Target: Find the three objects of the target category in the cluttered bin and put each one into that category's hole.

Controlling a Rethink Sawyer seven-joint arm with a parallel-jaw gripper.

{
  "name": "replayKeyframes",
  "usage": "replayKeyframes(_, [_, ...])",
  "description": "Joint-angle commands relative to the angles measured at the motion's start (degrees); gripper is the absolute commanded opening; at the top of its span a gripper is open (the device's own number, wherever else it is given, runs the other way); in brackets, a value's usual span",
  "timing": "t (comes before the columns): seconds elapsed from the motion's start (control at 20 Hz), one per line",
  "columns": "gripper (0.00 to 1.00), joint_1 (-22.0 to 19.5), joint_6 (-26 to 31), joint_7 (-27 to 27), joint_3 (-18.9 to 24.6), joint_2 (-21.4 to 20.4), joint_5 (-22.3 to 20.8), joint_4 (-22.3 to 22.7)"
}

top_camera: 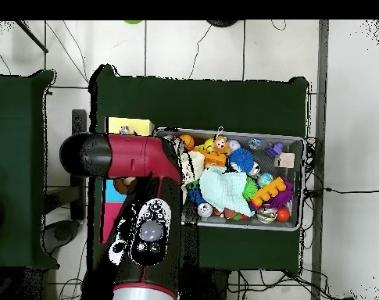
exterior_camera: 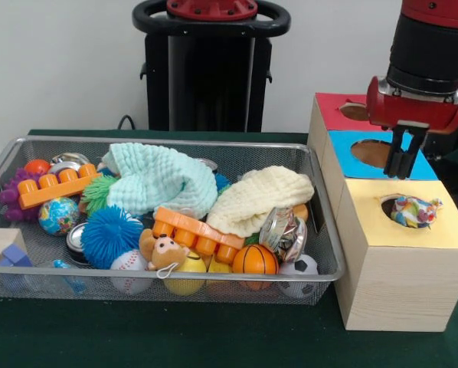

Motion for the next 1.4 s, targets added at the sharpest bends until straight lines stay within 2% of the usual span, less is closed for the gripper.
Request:
replayKeyframes(0.05, [0.0, -1.77, -5.05, 9.96, 3.66, 1.65, 0.99, -0.58])
replayKeyframes(0.1, [0.0, -2.24, -6.88, 9.89, 4.22, 1.8, 1.33, -1.09])
replayKeyframes(0.3, [0.0, -4.24, -13.32, 9.42, 8.64, 0.9, 3.61, 1.4])
replayKeyframes(0.6, [0.0, -4.19, -15.62, 10.08, 10.32, -0.85, 5.27, 1.43])
replayKeyframes(0.75, [0.0, -5.63, -18.11, 8.7, 12.85, 0.78, 5.77, 0.84])
replayKeyframes(0.95, [0.0, -5.94, -17.47, 8.52, 13.16, 2.97, 6.13, -0.42])
replayKeyframes(1.2, [0.0, -5.3, -15.06, 9.35, 11.41, 2.75, 5.78, 0.62])
replayKeyframes(1.4, [0.0, -5.15, -15.49, 9.65, 10.75, 3.38, 5.41, 1.51])
